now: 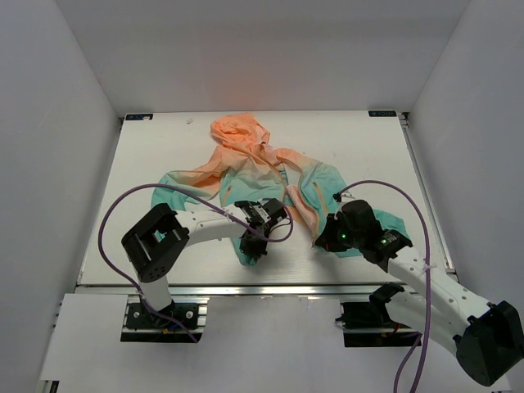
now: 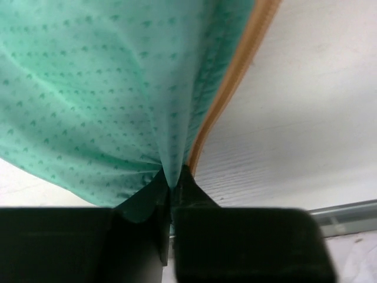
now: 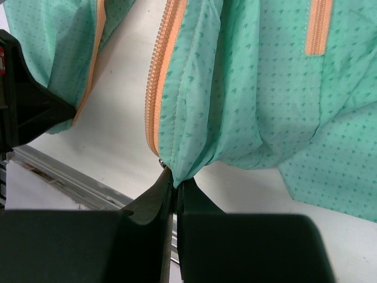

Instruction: Zip up the jacket

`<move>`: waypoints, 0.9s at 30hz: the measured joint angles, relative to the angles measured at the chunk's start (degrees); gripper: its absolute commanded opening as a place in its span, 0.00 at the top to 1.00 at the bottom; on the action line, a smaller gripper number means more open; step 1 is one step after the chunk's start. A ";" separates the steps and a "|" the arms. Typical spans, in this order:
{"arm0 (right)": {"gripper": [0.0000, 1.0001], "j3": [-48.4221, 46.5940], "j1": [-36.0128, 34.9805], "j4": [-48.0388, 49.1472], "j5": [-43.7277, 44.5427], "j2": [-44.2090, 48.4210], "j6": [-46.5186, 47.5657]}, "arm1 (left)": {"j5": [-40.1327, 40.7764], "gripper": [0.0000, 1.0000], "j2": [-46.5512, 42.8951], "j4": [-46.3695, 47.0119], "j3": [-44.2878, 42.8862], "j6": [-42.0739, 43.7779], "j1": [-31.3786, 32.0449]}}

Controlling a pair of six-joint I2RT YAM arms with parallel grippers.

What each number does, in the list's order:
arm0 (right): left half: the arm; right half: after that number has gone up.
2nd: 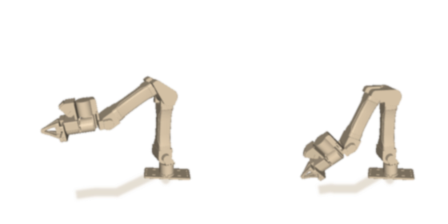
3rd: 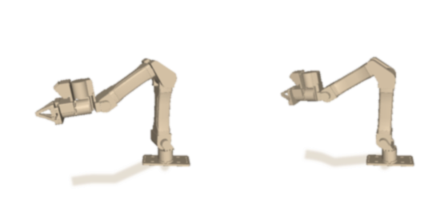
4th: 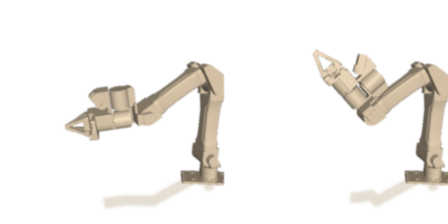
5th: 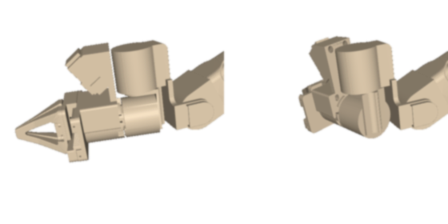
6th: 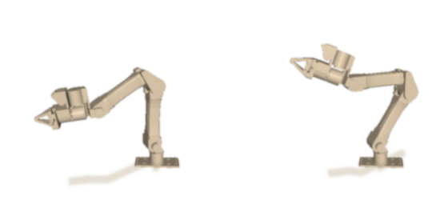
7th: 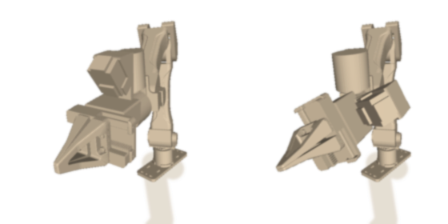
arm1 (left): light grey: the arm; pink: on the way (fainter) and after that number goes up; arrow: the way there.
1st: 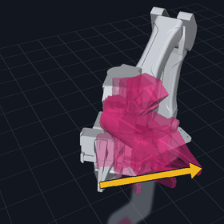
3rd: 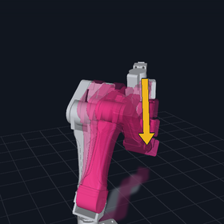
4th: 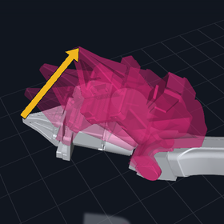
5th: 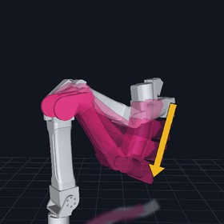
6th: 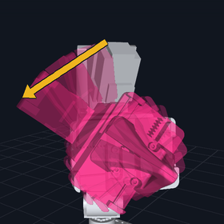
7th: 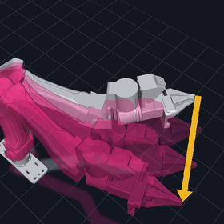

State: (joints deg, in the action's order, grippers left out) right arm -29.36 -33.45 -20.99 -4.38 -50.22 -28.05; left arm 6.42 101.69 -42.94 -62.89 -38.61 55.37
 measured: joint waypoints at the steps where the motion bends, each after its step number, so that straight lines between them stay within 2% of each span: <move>1: 1.00 0.00 0.02 0.00 0.09 0.02 -0.02 | -0.20 0.97 0.00 0.00 -0.04 -0.07 0.00; 2: 1.00 0.00 0.04 0.00 0.15 0.02 -0.02 | -0.33 1.00 0.00 0.02 -0.09 -0.04 0.00; 14: 1.00 0.00 0.79 0.55 -0.74 0.15 0.07 | -5.31 1.00 -1.55 2.71 -0.68 2.16 0.26; 21: 1.00 0.00 1.44 4.94 -4.33 0.76 1.14 | -7.58 1.00 -10.16 8.83 -5.46 4.33 -0.52; 27: 1.00 0.33 2.67 11.34 -11.85 0.76 2.82 | -8.37 1.00 -17.40 17.64 -4.90 4.76 -2.45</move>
State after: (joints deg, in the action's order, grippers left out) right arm -29.04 -30.79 -9.65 -16.23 -49.45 -25.23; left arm -1.96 84.29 -25.30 -67.79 -33.85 52.93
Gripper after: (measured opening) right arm 0.026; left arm 0.020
